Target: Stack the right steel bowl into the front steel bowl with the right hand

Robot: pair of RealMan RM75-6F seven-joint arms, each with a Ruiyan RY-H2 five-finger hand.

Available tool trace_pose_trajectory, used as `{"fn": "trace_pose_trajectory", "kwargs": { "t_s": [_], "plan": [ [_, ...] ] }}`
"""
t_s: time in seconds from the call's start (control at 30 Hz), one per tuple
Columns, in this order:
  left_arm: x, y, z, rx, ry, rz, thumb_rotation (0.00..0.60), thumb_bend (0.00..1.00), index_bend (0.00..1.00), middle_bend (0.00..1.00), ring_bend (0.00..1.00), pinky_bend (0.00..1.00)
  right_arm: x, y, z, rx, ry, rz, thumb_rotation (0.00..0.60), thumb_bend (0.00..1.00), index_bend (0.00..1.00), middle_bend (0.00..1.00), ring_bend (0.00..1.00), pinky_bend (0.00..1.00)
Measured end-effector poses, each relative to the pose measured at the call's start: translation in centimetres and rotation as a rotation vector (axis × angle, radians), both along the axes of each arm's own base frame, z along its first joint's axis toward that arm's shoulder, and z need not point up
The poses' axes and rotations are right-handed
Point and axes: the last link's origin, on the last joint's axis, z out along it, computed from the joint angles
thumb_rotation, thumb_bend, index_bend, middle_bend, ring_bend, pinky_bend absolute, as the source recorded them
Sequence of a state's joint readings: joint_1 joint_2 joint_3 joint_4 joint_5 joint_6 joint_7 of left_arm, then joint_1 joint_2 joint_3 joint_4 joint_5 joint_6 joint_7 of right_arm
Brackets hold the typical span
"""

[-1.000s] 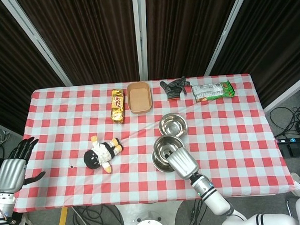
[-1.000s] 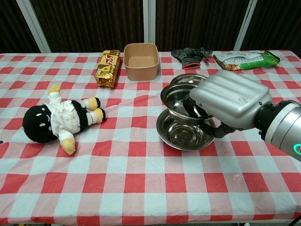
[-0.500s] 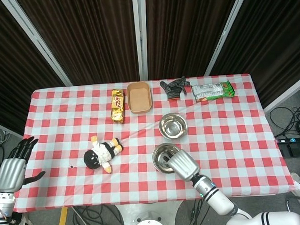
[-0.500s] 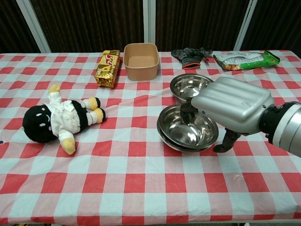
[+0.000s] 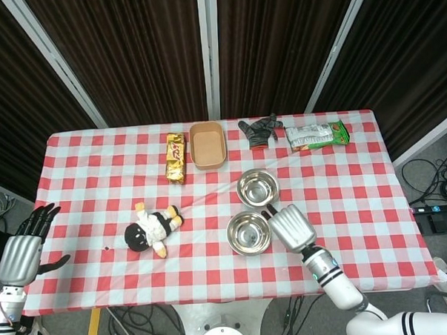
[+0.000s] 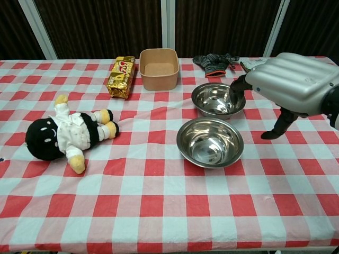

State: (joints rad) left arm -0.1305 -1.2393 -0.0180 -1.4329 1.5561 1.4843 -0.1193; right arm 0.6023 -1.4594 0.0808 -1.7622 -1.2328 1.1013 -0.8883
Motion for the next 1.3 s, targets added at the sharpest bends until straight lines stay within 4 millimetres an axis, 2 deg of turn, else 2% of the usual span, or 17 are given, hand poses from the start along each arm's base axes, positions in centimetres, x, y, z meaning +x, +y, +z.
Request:
{"fn": "trace_pose_trajectory", "kwargs": {
  "t_s": [0.4,0.7,0.9,1.3],
  "plan": [
    [-0.1,0.0,0.1,-0.002,0.004,0.005,0.6,0.05,0.13,0.17,0.09,0.22,-0.9,-6.1,-1.6,0.014,0.093,-0.004,0.6,0.06,0.34,0.3,0.8,0.77],
    [-0.3,0.2,0.0,-0.004,0.007,0.006,0.6,0.05,0.13,0.17,0.09,0.22,-0.8,-8.8,-3.2,0.032,0.113,-0.015,0.6,0.1,0.34,0.32,0.8,0.77],
    [-0.4,0.2,0.0,-0.004,0.009,0.008,0.6,0.05,0.13,0.17,0.09,0.22,-0.6,-10.0,-4.7,0.05,0.126,-0.023,0.6,0.11,0.34,0.34,0.8,0.77],
    [-0.6,0.3,0.0,-0.003,0.013,0.012,0.6,0.05,0.13,0.17,0.09,0.22,-0.7,-10.7,-6.6,0.07,0.143,-0.043,0.6,0.12,0.4,0.38,0.8,0.77]
  ]
}}
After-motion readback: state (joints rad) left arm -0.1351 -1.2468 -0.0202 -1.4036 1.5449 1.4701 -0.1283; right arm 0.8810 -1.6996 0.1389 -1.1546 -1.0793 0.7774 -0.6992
